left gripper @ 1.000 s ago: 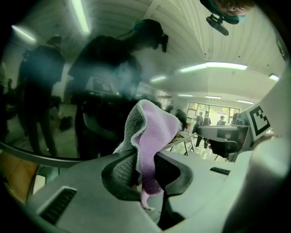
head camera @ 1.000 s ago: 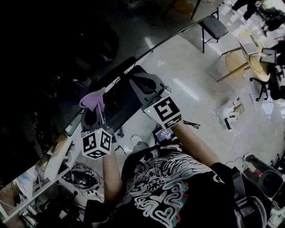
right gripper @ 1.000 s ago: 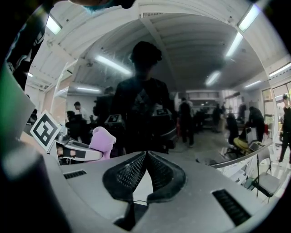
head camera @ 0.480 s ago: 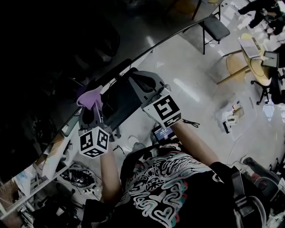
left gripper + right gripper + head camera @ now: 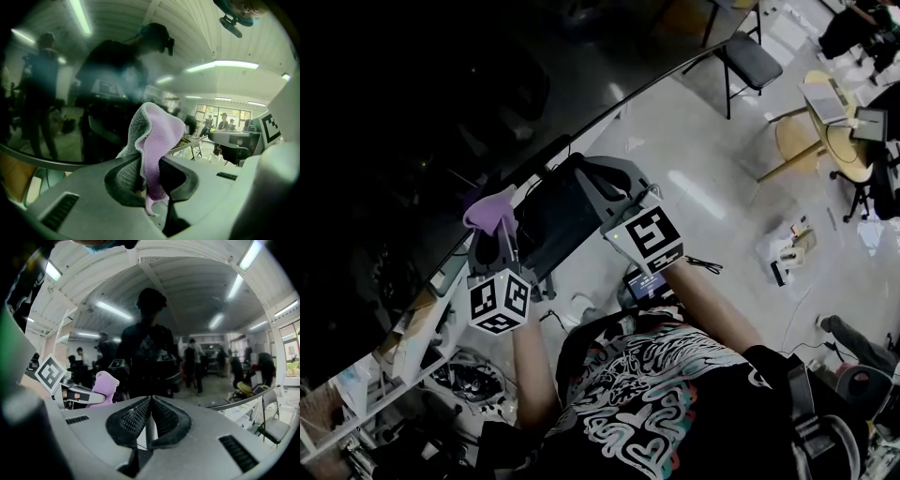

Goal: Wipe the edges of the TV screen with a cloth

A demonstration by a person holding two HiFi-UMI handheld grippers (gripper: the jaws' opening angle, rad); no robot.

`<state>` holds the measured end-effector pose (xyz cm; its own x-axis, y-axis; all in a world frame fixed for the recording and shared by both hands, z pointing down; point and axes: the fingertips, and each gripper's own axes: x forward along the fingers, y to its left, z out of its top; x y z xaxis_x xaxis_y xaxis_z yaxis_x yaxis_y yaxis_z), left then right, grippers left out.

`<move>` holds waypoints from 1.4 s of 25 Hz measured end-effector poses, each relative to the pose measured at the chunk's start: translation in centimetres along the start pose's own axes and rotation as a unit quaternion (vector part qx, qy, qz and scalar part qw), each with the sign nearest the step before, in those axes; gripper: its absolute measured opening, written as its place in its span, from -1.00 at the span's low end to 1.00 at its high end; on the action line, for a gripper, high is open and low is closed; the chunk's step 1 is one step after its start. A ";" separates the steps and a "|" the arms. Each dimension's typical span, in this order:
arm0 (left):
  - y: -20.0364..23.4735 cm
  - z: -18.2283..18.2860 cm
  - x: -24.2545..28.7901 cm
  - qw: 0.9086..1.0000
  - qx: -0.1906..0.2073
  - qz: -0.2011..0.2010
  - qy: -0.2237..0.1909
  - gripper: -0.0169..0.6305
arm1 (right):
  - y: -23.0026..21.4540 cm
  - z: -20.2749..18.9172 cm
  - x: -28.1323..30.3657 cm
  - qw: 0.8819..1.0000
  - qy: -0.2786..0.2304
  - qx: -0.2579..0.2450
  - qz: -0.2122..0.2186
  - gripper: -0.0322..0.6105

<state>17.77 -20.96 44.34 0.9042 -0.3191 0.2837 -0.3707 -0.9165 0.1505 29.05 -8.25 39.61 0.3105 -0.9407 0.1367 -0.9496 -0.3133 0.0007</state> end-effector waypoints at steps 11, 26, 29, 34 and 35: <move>-2.7 0.1 1.6 1.000 -0.003 -0.002 0.000 -0.73 | -3.4 -0.5 -2.4 1.000 -0.002 0.005 -0.018 -0.81; -5.5 -0.2 4.1 1.000 0.005 -0.009 0.005 -0.73 | -7.5 -1.7 -5.7 0.999 -0.008 0.013 -0.052 -0.81; -6.7 -0.1 4.8 1.000 0.008 -0.015 0.007 -0.73 | -8.7 -1.8 -6.6 0.998 -0.009 0.015 -0.060 -0.81; -8.0 0.1 5.8 1.000 0.015 -0.022 0.009 -0.73 | -10.1 -1.5 -7.7 0.997 -0.013 0.013 -0.070 -0.81; -8.2 0.1 6.0 1.000 0.015 -0.022 0.009 -0.73 | -10.3 -1.5 -7.9 0.997 -0.012 0.012 -0.072 -0.81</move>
<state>26.27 -15.42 44.70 0.9155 -0.2736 0.2948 -0.3232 -0.9367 0.1346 36.35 2.59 39.99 0.4443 -0.8888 0.1121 -0.8942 -0.4476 -0.0046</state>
